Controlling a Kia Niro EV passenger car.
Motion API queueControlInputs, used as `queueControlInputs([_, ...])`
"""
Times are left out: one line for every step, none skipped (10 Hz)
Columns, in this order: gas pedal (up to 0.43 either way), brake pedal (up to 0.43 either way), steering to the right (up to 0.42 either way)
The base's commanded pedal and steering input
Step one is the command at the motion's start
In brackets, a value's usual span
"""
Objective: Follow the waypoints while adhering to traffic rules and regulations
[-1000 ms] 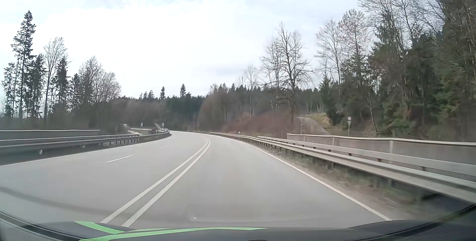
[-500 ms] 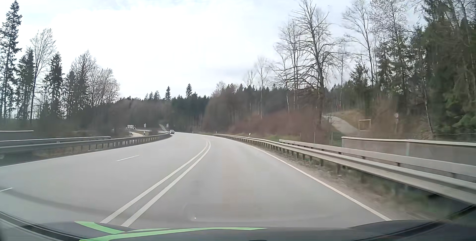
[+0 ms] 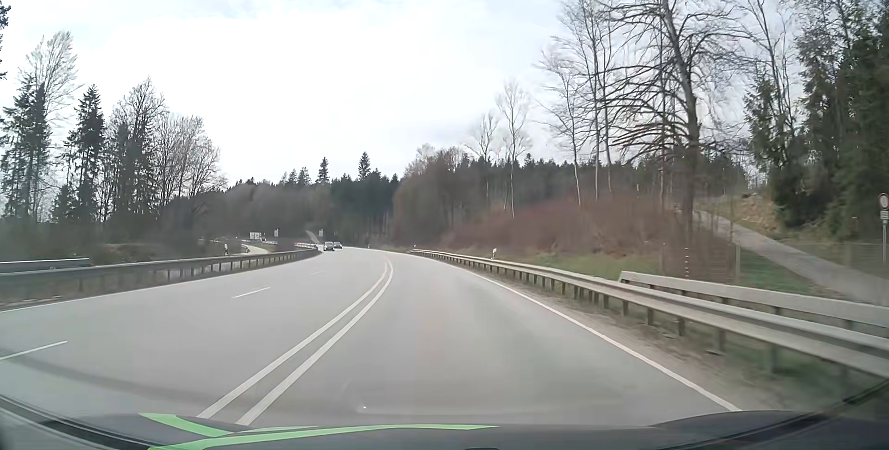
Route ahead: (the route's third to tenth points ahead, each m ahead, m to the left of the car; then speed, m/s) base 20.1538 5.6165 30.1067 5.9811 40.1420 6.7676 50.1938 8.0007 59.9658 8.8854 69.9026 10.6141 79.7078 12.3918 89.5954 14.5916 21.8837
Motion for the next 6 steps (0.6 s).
queueControlInputs([0.15, 0.0, -0.013])
queueControlInputs([0.15, 0.0, -0.013])
queueControlInputs([0.15, 0.0, -0.013])
queueControlInputs([0.15, 0.0, -0.013])
queueControlInputs([0.15, 0.0, -0.013])
queueControlInputs([0.15, 0.0, -0.012])
